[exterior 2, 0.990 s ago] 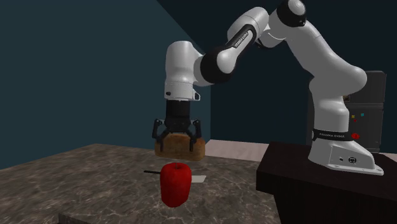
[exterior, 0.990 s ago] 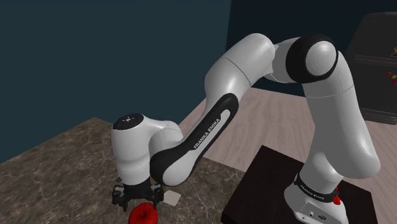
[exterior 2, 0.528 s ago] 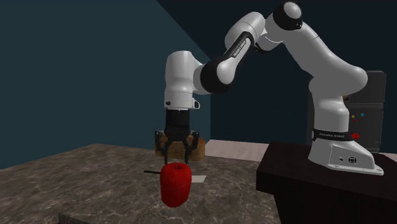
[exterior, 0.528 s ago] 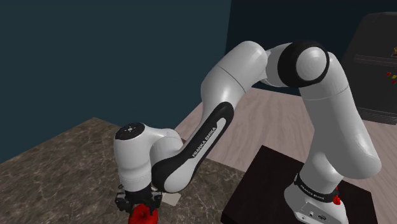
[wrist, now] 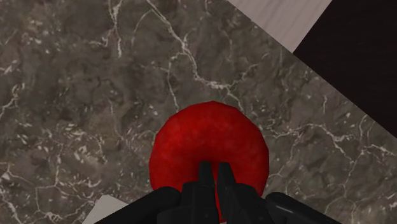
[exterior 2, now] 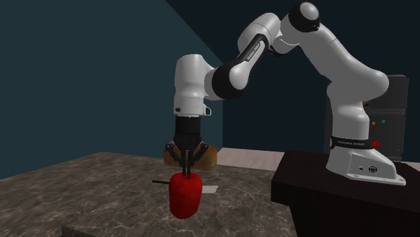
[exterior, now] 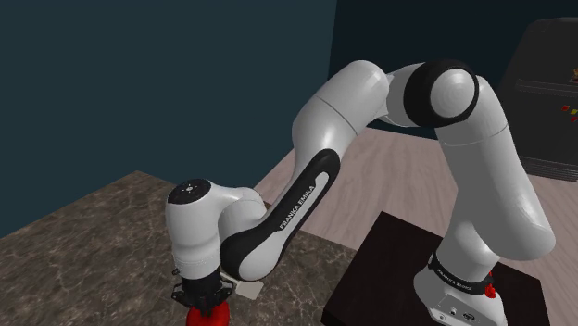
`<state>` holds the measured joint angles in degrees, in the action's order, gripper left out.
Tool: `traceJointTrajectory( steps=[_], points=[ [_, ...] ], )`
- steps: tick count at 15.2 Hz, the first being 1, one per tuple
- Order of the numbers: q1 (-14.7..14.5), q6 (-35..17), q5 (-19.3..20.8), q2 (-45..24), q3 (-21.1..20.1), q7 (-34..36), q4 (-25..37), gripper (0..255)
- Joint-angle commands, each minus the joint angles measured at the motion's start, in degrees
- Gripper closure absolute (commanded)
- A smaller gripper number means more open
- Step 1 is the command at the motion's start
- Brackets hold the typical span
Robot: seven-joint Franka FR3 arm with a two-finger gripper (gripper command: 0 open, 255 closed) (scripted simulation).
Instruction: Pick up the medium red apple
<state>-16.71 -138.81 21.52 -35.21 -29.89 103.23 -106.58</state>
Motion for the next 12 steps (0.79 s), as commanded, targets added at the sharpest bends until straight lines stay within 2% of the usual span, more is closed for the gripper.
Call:
traceJointTrajectory(
  steps=[1,12],
  points=[
    [0.01,0.06,-0.05,0.08,-0.05,0.02,-0.07,255],
    [2.19,5.80,-3.74,5.71,-3.04,-2.07,0.41,255]
  ],
)
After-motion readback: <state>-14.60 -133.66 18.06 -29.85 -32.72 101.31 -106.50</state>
